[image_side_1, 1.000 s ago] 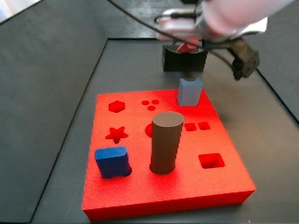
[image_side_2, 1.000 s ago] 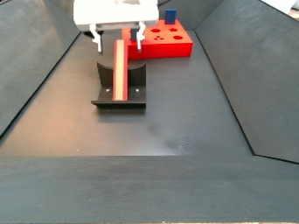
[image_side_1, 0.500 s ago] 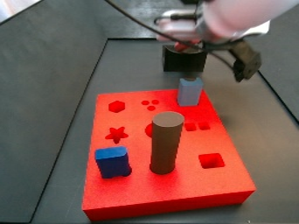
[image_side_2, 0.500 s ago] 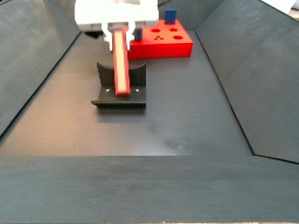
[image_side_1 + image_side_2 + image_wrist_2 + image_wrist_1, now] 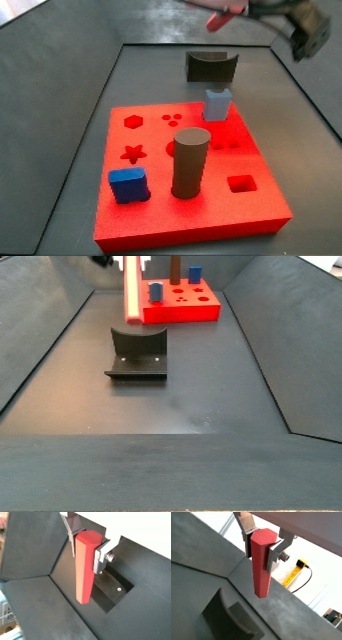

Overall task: Pick up the hexagon object. Move up. Place the hexagon object on the fixture. Regrasp the hexagon object. Move to above the board. Insert the hexagon object.
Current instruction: Move to above the board.

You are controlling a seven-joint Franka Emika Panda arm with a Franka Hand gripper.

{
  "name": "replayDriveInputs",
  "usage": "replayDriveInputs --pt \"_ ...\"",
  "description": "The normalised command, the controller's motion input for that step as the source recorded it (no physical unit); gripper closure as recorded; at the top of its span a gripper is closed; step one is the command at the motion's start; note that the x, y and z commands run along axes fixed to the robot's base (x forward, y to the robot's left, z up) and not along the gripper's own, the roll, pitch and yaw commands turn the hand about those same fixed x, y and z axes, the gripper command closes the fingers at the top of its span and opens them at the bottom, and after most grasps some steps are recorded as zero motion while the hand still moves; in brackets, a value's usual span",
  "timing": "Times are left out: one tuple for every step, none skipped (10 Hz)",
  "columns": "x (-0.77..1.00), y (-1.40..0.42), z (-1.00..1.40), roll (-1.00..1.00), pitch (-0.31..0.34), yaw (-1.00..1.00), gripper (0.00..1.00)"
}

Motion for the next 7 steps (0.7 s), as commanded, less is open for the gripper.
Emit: replayDriveInputs --pt "0.07 -0.21 1.00 0.08 0.052 -0.02 1.00" --pt "0.07 -0.20 1.00 0.07 0.087 -0.01 1.00" --pt "0.08 -0.20 1.00 0.06 0.105 0.00 1.00" --pt "0.08 -0.19 1.00 0.05 0.125 0.02 1.00" --pt "0.08 -0.19 1.00 0.04 0.134 0.04 1.00" --pt "0.08 -0.18 1.00 0.03 0.141 0.06 1.00" --pt "0.08 -0.17 1.00 0.02 0.141 0.07 1.00"
